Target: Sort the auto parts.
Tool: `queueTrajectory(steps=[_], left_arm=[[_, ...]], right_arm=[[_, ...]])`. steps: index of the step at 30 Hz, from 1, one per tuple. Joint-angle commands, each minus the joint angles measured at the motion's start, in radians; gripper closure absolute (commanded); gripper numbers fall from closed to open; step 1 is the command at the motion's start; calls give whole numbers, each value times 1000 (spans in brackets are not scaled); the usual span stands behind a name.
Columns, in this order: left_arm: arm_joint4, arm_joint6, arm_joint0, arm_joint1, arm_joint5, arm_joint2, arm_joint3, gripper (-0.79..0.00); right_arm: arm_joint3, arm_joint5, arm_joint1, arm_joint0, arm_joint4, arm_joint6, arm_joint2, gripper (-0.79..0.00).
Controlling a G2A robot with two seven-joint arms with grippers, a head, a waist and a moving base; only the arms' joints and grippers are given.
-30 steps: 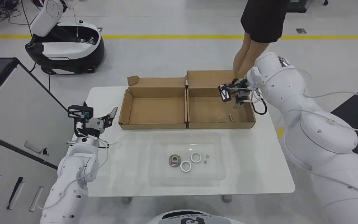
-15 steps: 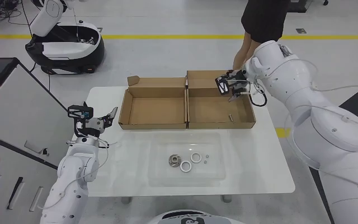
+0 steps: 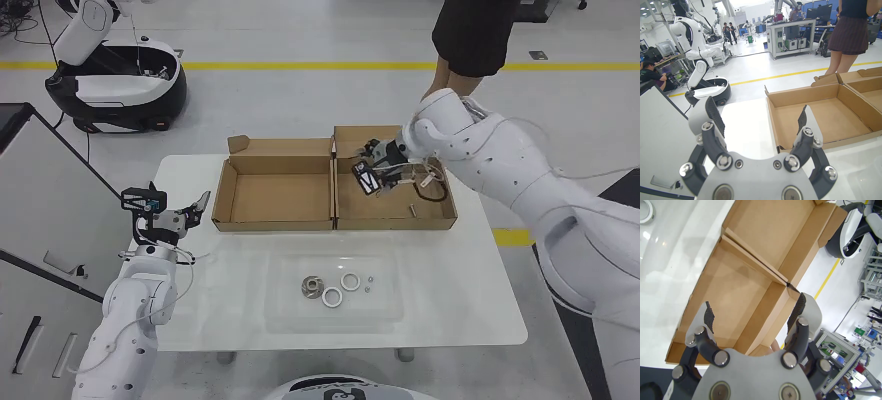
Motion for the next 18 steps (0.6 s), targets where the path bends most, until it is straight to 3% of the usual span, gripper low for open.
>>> queueTrajectory(steps=[1, 4, 8, 10, 12, 18], left_arm=[[0, 0, 0, 0, 0, 0, 0, -785], [0, 0, 0, 0, 0, 0, 0, -785], [0, 0, 0, 0, 0, 0, 0, -785], [0, 0, 0, 0, 0, 0, 0, -785], [0, 0, 0, 0, 0, 0, 0, -785], [0, 0, 0, 0, 0, 0, 0, -785]], right_arm=[[-137, 0, 42, -16, 138, 161, 0, -785], [-367, 0, 121, -39, 410, 476, 0, -785], [-664, 0, 228, -23, 876, 989, 0, -785], [-759, 0, 266, -5, 1073, 1183, 0, -785], [-828, 32, 296, 11, 1201, 1283, 0, -785], [-961, 160, 359, -8, 1312, 1412, 0, -785]])
